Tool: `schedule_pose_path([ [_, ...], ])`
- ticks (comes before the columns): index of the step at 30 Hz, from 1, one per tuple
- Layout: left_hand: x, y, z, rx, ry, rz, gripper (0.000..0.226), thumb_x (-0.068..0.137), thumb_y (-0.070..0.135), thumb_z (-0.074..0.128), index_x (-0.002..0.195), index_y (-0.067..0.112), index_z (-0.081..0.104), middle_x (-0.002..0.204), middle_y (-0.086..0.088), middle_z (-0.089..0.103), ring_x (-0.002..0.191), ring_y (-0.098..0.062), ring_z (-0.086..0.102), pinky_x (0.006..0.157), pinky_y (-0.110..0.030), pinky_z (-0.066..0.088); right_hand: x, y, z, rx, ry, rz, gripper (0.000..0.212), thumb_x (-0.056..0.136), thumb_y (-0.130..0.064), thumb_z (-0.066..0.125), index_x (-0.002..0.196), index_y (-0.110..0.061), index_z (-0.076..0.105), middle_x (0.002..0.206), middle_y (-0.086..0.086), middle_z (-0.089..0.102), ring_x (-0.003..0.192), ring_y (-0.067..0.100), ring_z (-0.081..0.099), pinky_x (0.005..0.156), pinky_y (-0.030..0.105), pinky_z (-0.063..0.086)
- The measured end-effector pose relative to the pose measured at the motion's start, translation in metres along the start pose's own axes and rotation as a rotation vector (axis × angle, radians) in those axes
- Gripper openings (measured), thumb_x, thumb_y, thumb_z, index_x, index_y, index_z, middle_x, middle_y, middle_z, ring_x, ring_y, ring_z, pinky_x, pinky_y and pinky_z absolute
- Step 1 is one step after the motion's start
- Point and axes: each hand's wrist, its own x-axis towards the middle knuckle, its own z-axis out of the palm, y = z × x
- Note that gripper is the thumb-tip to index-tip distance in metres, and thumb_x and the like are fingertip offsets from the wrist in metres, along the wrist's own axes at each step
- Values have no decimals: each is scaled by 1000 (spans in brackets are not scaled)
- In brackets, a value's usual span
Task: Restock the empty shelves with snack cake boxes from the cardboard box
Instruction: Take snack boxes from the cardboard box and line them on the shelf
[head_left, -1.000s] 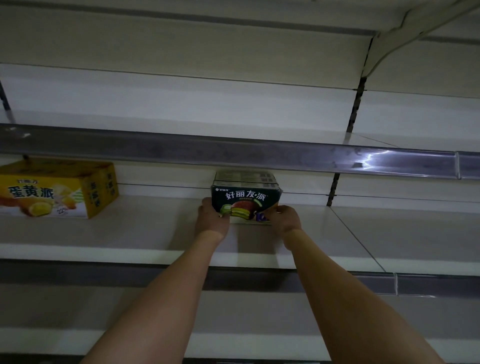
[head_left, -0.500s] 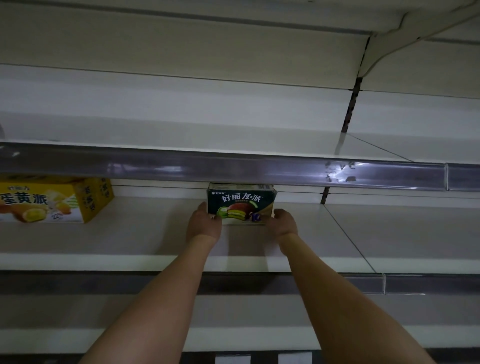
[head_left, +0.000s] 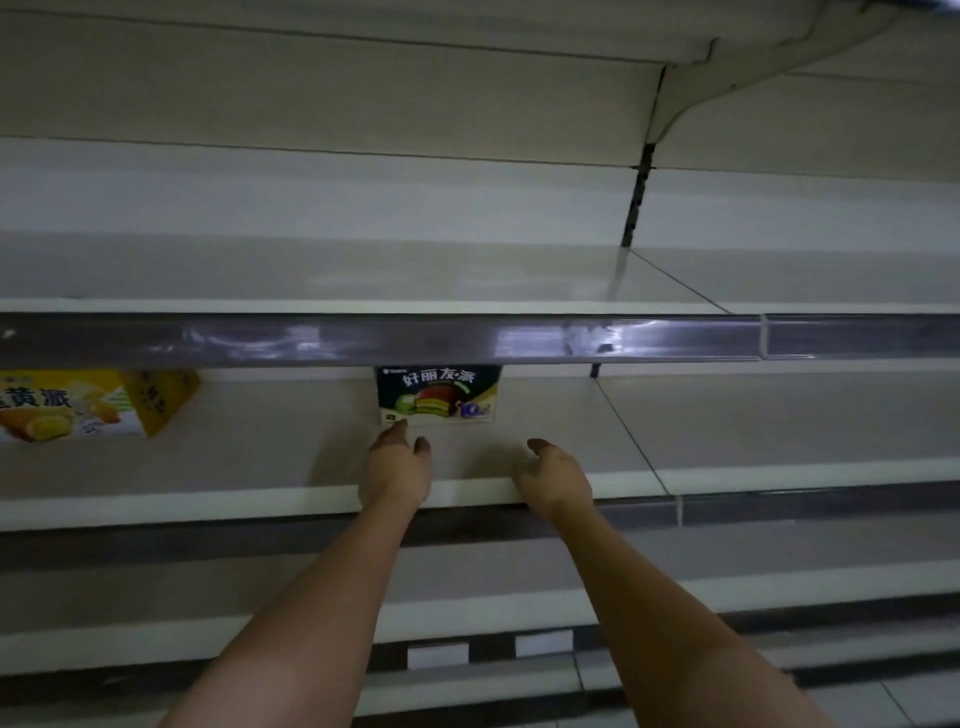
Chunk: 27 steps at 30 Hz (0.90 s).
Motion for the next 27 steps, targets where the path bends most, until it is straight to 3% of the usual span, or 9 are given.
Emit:
schedule_pose_path([
  [5, -53, 21, 21, 30, -18, 32, 43, 101, 30, 40, 143, 18, 43, 141, -12, 49, 122, -32, 51, 94, -39, 45, -34, 33, -29, 0, 67, -33, 53, 97, -29, 50, 146, -13, 36, 146, 7, 43, 130, 26, 44, 103, 33, 38],
  [15, -143, 69, 64, -16, -48, 176, 37, 100, 26, 42, 134, 16, 53, 132, -7, 58, 117, -26, 55, 90, -34, 45, -107, 113, -86, 3, 154, 19, 48, 97, -28, 50, 141, -13, 41, 141, 8, 49, 126, 25, 49, 100, 33, 40],
  [22, -190, 87, 102, 4, -229, 258, 34, 101, 24, 42, 130, 15, 57, 126, -9, 61, 112, -27, 57, 82, -29, 43, -162, 170, -106, 58, 203, 204, 54, 96, -28, 50, 146, -13, 34, 141, 8, 48, 119, 24, 53, 98, 35, 45],
  [25, -214, 93, 121, 35, -347, 299, 28, 101, 21, 39, 116, 15, 62, 114, -9, 63, 96, -23, 57, 74, -24, 37, -189, 196, -109, 97, 237, 328, 56, 95, -31, 51, 146, -16, 33, 140, 9, 48, 120, 25, 52, 98, 38, 46],
  [27, -231, 98, 135, 43, -426, 327, 31, 101, 21, 38, 118, 9, 61, 116, -11, 63, 91, -22, 56, 74, -26, 40, -213, 215, -111, 96, 266, 418, 56, 94, -34, 51, 145, -19, 33, 139, 8, 49, 119, 25, 53, 96, 36, 47],
])
